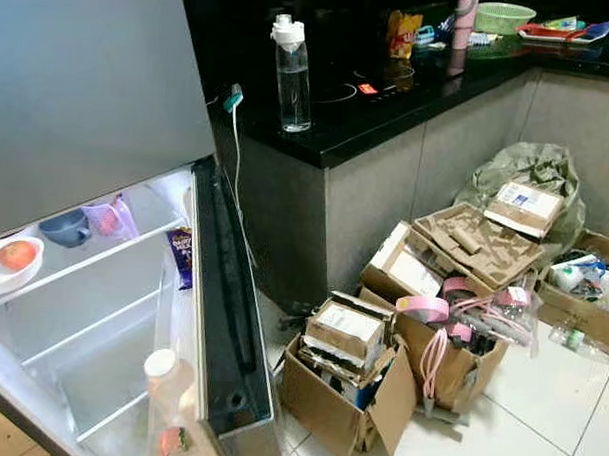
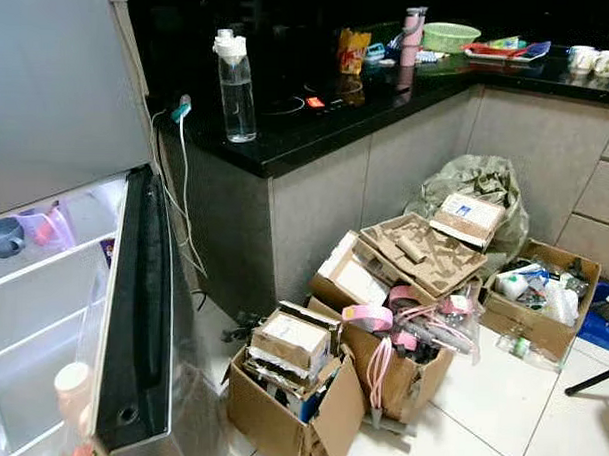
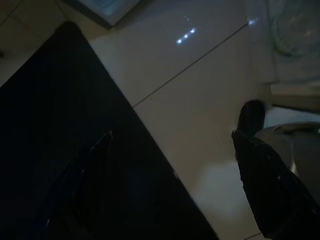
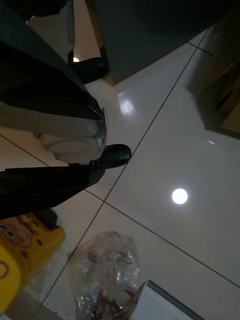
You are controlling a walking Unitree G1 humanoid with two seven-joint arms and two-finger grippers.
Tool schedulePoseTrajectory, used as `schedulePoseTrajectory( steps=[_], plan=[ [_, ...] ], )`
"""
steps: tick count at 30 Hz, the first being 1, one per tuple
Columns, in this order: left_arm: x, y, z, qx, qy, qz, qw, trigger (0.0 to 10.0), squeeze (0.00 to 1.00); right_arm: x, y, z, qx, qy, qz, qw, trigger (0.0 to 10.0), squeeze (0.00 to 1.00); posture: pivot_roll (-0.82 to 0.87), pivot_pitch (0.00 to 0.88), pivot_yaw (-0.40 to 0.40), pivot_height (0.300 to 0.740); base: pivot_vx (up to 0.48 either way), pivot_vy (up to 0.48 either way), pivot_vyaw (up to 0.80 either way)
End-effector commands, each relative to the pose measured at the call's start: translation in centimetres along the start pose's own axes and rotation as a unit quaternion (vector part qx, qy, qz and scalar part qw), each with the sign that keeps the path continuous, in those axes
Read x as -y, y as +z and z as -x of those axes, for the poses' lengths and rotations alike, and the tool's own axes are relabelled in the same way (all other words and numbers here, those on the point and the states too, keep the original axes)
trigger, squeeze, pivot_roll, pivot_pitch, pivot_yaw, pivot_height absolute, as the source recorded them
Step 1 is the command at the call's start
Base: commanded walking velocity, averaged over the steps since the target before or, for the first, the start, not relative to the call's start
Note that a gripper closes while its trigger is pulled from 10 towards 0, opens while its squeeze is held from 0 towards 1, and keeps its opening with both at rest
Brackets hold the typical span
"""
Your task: Restocking fridge
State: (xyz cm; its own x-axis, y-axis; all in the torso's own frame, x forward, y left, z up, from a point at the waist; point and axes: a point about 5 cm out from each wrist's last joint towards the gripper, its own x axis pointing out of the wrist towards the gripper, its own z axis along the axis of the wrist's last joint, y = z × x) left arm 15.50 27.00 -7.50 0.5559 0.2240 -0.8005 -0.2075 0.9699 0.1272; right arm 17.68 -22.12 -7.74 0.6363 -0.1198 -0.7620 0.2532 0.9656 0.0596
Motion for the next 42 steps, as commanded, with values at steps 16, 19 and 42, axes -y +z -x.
schedulePoseTrajectory(
  steps=[16, 19, 42],
  plan=[
    [0.43, -0.71, 0.10, -0.012, -0.009, -0.003, 1.000, 10.0, 0.00, 0.04, -0.57, 0.07, -0.009, 0.002, -0.007, 1.000, 10.0, 0.00, -0.07, 0.137, 0.080, 0.721, -0.328, 0.000, 0.00],
    [0.56, -0.69, 0.09, -0.012, -0.010, -0.003, 1.000, 10.0, 0.00, 0.03, -0.55, 0.06, -0.008, 0.003, -0.007, 1.000, 10.0, 0.00, -0.07, 0.137, 0.080, 0.721, -0.287, 0.000, 0.00],
    [0.22, -0.54, 0.04, -0.017, -0.004, -0.014, 1.000, 10.0, 0.00, -0.77, 0.26, -0.22, -0.004, 0.034, 0.018, 0.999, 10.0, 0.00, -0.06, 0.152, 0.084, 0.721, -0.047, 0.000, 0.00]
  ],
)
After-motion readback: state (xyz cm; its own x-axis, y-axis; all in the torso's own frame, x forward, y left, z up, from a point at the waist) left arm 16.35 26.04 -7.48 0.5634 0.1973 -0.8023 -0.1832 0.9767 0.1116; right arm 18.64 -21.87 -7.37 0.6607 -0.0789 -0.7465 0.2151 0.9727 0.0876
